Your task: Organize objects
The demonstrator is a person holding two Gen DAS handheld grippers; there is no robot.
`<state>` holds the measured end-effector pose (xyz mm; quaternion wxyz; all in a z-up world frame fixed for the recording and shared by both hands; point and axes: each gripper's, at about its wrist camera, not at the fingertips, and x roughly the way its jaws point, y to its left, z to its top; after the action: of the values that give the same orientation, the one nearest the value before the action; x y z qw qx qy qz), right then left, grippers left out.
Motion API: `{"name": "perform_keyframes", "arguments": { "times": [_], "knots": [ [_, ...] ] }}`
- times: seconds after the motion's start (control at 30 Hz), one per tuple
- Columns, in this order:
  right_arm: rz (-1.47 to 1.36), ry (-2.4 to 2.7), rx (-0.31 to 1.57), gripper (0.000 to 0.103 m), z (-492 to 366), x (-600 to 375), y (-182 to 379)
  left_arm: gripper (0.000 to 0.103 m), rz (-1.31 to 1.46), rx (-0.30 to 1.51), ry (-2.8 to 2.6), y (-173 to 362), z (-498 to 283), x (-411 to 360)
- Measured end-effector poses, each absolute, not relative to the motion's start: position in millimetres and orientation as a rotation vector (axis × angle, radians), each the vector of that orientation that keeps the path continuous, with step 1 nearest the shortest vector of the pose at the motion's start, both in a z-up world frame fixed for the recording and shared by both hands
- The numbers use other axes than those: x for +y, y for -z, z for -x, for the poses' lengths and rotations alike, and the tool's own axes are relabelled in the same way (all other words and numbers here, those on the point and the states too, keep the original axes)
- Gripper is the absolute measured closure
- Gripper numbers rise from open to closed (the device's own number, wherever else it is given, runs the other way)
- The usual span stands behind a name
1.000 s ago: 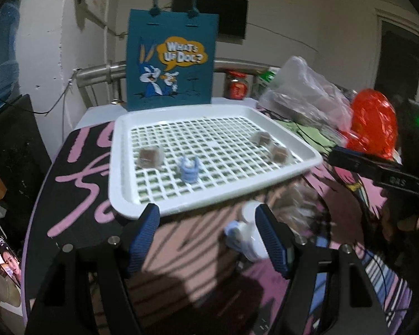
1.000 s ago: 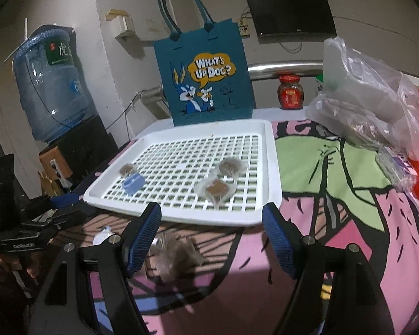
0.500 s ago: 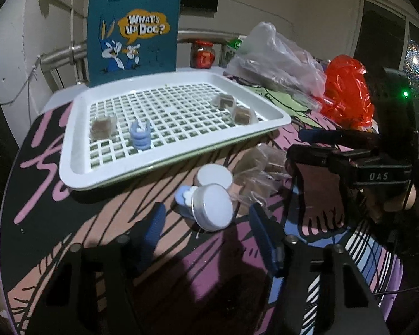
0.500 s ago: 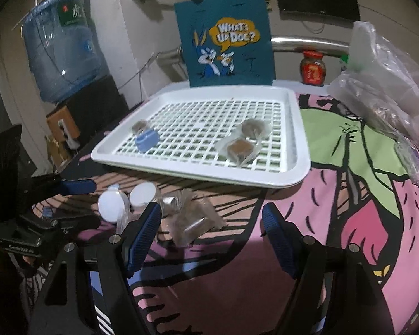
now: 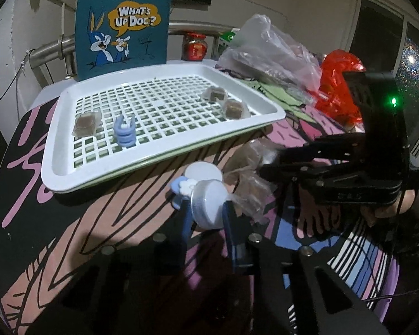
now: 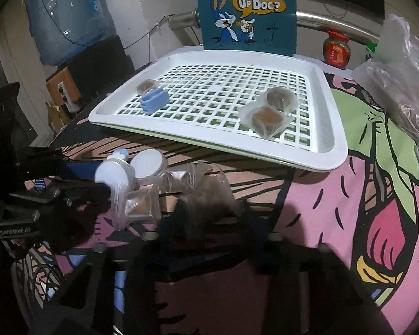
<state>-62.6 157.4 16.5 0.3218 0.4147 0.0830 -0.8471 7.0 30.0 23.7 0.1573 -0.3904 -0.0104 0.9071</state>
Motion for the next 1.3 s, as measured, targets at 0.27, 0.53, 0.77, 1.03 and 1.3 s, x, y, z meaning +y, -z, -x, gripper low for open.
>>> {"name": "perform_keyframes", "arguments": {
  "times": [0.27,0.53,0.77,1.03,1.3],
  "knots": [
    [-0.992,2.271,0.206,0.076,53,162,-28,0.092,1.004,-0.02,-2.647,-35,-21,28],
    [-0.885,2.326,0.146,0.076,45,174,-42,0.092,0.907,-0.042,-2.738,-44,-31,17],
    [-0.834,2.346,0.121,0.076,42,180,-47,0.092,0.831,-0.06,-2.805,-51,-37,9],
    [-0.784,2.362,0.112,0.076,36,184,-51,0.092,0.807,-0.045,-2.841,-53,-39,7],
    [-0.785,2.363,0.111,0.076,36,184,-51,0.092,0.808,-0.041,-2.839,-52,-39,7]
  ]
}}
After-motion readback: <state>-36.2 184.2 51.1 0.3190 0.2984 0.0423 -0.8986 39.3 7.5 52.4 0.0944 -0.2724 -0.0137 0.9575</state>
